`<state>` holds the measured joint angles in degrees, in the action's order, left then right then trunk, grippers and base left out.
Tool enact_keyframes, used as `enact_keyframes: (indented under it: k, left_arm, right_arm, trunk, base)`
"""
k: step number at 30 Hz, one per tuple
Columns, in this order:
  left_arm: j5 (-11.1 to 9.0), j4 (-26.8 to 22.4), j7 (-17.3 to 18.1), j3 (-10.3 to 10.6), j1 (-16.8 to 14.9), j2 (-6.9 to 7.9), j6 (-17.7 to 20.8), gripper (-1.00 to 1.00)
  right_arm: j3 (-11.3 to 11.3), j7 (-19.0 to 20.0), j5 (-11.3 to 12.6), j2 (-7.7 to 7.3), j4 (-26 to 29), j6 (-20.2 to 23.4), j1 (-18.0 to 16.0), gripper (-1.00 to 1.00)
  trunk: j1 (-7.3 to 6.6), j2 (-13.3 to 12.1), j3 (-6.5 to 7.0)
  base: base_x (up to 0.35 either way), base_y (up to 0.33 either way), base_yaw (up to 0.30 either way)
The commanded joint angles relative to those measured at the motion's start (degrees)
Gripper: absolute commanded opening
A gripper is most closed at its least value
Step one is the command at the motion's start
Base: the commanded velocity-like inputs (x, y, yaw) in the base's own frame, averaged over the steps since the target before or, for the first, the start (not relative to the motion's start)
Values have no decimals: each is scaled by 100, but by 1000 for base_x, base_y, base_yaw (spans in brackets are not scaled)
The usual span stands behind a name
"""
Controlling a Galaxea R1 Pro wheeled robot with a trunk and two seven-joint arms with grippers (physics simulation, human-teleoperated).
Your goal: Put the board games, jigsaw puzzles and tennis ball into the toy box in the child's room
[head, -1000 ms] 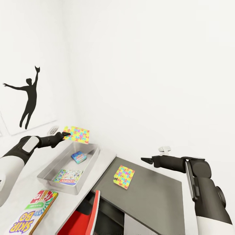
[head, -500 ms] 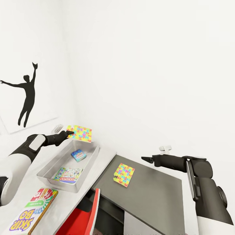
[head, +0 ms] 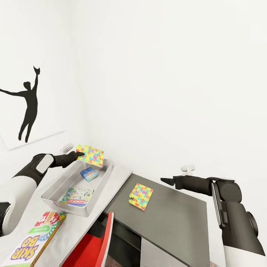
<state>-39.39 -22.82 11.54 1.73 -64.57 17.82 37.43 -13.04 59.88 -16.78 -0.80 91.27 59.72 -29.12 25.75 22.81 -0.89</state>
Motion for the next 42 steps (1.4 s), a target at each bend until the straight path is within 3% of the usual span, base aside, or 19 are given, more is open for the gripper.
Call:
enact_keyframes:
  k: [1,8,17,29,42]
  left_arm:
    - [0,-5,12,15,12,2,16,-100]
    - [60,-20,40,12,92,-8,15,-100]
    - [129,-21,364,12,162,33,1,-100]
    - [113,-21,686,-25,259,63,-4,-100]
    - [71,-21,883,-48,279,64,-10,-100]
  right_arm:
    - [-6,59,-55,1,5,28,-6,100]
    - [-2,59,-59,6,5,28,-6,100]
    - [2,59,-62,4,5,28,-6,100]
    - [1,59,-56,-2,23,28,-6,100]
    - [-8,63,-54,-9,90,28,2,100]
  trunk:
    - [3,11,-19]
    - [3,11,-84]
    - [3,11,-169]
    - [3,11,-275]
    - [3,11,-297]
  base:
    - [0,0,0]
    - [27,3,0]
    - [150,30,0]
    - [29,5,0]
    - [2,0,0]
